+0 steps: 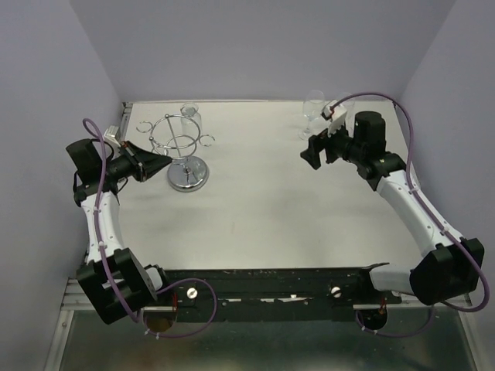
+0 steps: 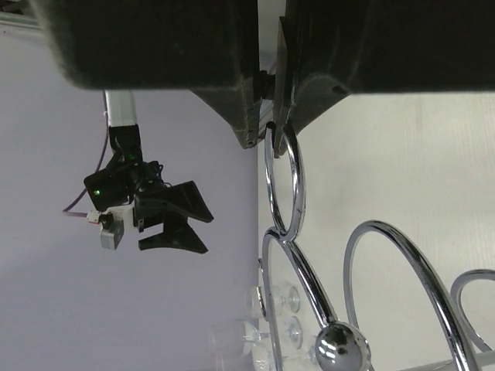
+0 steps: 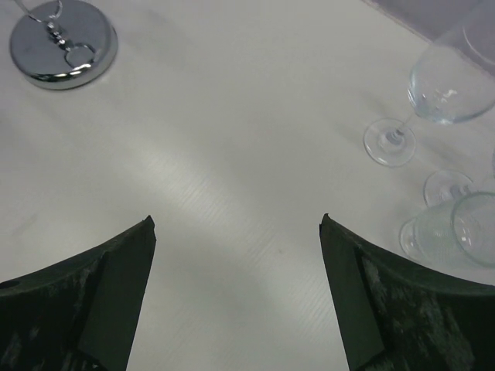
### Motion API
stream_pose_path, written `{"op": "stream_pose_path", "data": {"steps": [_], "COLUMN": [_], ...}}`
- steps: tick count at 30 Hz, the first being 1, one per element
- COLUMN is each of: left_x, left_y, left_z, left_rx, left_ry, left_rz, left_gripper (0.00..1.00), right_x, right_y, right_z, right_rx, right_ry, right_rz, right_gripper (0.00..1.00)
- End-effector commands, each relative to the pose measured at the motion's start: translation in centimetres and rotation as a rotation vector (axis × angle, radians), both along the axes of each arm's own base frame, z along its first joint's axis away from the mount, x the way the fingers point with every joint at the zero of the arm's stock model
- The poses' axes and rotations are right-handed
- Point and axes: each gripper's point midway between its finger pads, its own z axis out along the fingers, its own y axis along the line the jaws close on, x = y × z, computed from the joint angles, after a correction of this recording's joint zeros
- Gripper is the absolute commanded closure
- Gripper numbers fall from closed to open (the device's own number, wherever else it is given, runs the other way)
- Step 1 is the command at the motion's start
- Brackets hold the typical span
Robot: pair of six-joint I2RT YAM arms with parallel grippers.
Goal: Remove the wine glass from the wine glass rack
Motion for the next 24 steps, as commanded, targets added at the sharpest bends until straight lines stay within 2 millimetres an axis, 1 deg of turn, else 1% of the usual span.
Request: {"op": "stream_pose_path", "data": {"steps": [1,2,4,6,9,11,12,14,15,16,17,19,22,23,24], "left_x": [-3.7,-4.1,-4.5,-4.6,-4.2,-3.8,-3.6,-3.2,-2.9,-2.7,-2.7,-2.7,-3.0,-3.2,-3.4], "left_y": [-0.6,-0.6,-0.2,0.3,1.0,1.3,1.5,1.7,1.9,2.0,2.2,2.4,2.9,3.0,3.2], "left_z": [0.1,-0.2,-0.9,-1.0,-0.2,0.7,1.0,1.4,1.4,1.3,1.0,0.6,0.3,0.4,0.3], "left_rx": [0.05,0.061,0.1,0.104,0.111,0.119,0.122,0.127,0.12,0.099,0.077,0.05,0.087,0.115,0.143], "left_ry": [0.008,0.029,0.047,0.066,0.055,0.035,0.023,0.015,0.015,0.031,0.056,0.088,0.1,0.093,0.094], "left_rz": [-0.075,-0.076,-0.063,-0.034,-0.007,0.004,0.006,0.019,0.024,0.033,0.037,0.052,0.074,0.072,0.069], "left_gripper": [1.0,1.0,1.0,1.0,0.99,0.94,0.92,0.84,0.77,0.67,0.58,0.45,0.34,0.33,0.28], "right_x": [0.8,1.3,2.3,3.3,4.5,5.6,5.9,6.8,7.0,7.2,7.6,8.5,10.0,10.5,11.1], "right_y": [4.4,5.4,7.3,9.2,12.2,14.3,15.2,17.1,18.0,18.9,19.6,21.0,22.7,23.3,23.9], "right_z": [2.7,2.3,2.7,2.8,3.1,4.2,4.4,4.0,3.8,3.8,3.9,3.4,3.0,2.8,2.5], "right_rx": [0.03,0.033,0.044,0.046,0.057,0.07,0.075,0.083,0.09,0.102,0.111,0.118,0.138,0.151,0.165], "right_ry": [-0.048,-0.034,-0.033,-0.033,-0.036,-0.065,-0.071,-0.07,-0.067,-0.071,-0.076,-0.079,-0.103,-0.115,-0.12], "right_rz": [0.188,0.216,0.263,0.305,0.364,0.404,0.425,0.468,0.494,0.529,0.549,0.575,0.608,0.615,0.624], "right_gripper": [0.06,0.06,0.06,0.06,0.06,0.06,0.06,0.06,0.06,0.06,0.06,0.06,0.04,0.04,0.03]}}
